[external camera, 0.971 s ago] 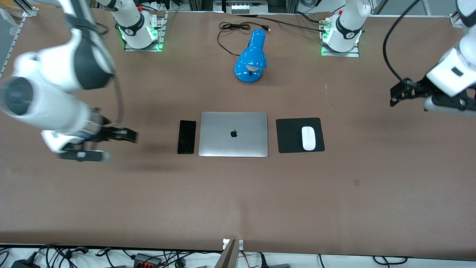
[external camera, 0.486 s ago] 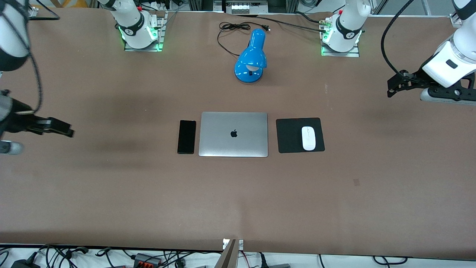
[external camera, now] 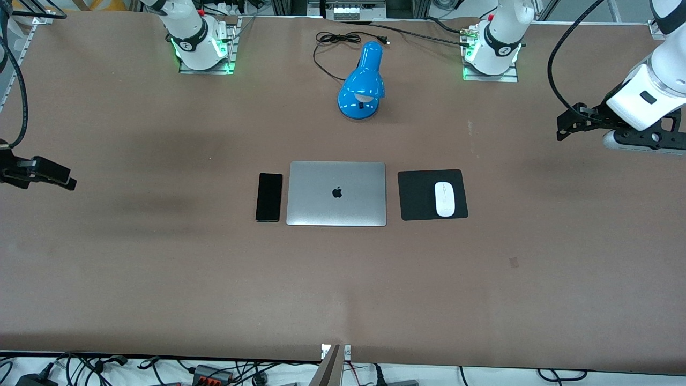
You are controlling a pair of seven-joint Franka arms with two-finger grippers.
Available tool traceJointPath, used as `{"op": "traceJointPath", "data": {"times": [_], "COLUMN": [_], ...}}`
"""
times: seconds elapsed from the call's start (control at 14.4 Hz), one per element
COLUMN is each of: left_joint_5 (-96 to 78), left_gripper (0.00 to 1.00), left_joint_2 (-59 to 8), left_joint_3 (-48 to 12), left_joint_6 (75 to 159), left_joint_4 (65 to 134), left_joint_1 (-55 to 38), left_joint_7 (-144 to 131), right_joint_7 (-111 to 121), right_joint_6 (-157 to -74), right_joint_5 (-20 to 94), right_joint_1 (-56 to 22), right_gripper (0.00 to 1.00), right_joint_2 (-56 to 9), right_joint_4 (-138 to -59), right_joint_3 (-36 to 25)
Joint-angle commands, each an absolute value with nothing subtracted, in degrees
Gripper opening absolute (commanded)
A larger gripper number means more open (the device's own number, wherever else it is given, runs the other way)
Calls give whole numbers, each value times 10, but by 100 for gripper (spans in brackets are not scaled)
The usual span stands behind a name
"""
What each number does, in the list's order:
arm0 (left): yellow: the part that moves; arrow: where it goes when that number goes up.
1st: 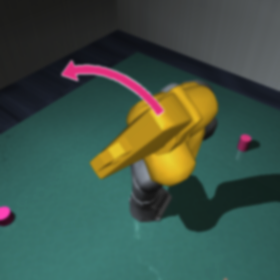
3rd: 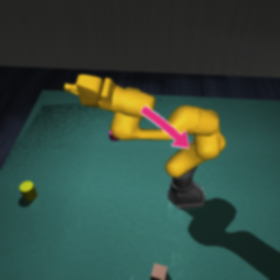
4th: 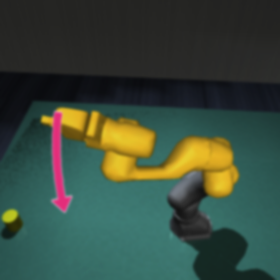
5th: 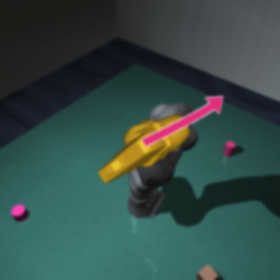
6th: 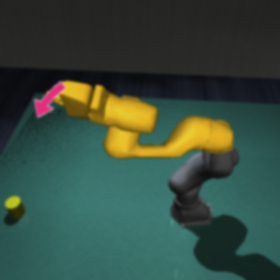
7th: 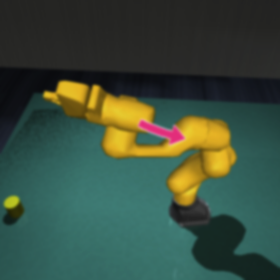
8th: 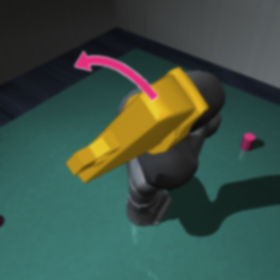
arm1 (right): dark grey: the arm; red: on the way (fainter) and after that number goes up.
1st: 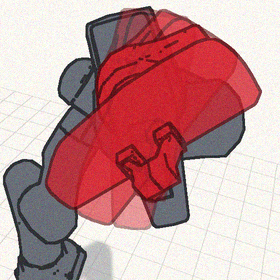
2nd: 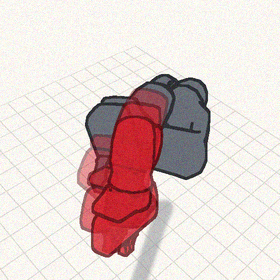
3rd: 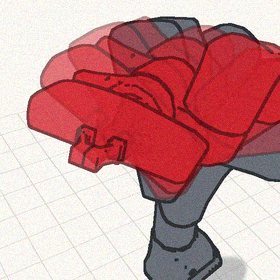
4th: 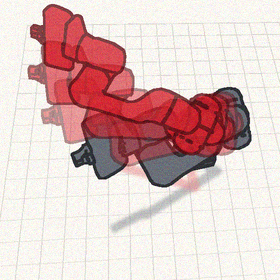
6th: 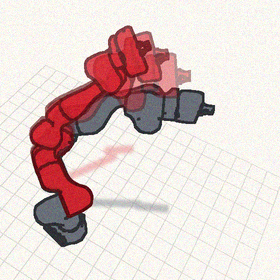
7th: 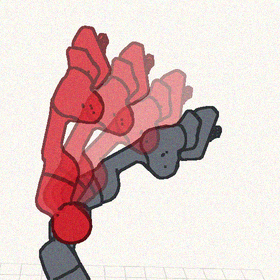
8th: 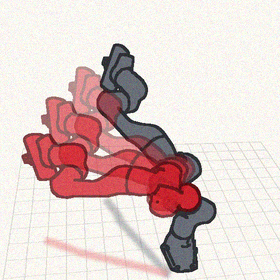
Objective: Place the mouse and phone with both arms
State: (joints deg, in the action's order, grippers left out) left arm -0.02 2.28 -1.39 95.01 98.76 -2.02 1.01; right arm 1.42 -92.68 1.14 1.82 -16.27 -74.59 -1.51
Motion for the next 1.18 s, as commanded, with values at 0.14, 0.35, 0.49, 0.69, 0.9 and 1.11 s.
{"op": "traceJointPath", "data": {"times": [0.14,0.35,0.49,0.69,0.9,1.11], "left_joint_5": [4,5,5,5,4,7], "left_gripper": [100,100,100,100,100,100], "left_joint_2": [11,10,10,10,10,10], "left_joint_3": [-14,-14,-14,-15,-15,-15], "left_joint_6": [934,934,934,934,929,924], "left_joint_4": [962,960,960,960,960,956], "left_joint_1": [-19,-22,-21,-24,-22,-25], "left_joint_7": [7,6,7,5,5,5], "right_joint_7": [26,26,40,55,55,31], "right_joint_6": [-1016,-1014,-1044,-1040,-1025,-1025], "right_joint_5": [-10,-8,-5,-11,-4,-3], "right_joint_1": [18,18,18,16,19,18], "right_gripper": [100,100,100,100,100,100], "right_joint_2": [-21,14,19,16,16,19], "right_joint_4": [-953,-998,-1019,-1013,-1013,-1006], "right_joint_3": [-13,-12,-13,-11,-14,-12]}}
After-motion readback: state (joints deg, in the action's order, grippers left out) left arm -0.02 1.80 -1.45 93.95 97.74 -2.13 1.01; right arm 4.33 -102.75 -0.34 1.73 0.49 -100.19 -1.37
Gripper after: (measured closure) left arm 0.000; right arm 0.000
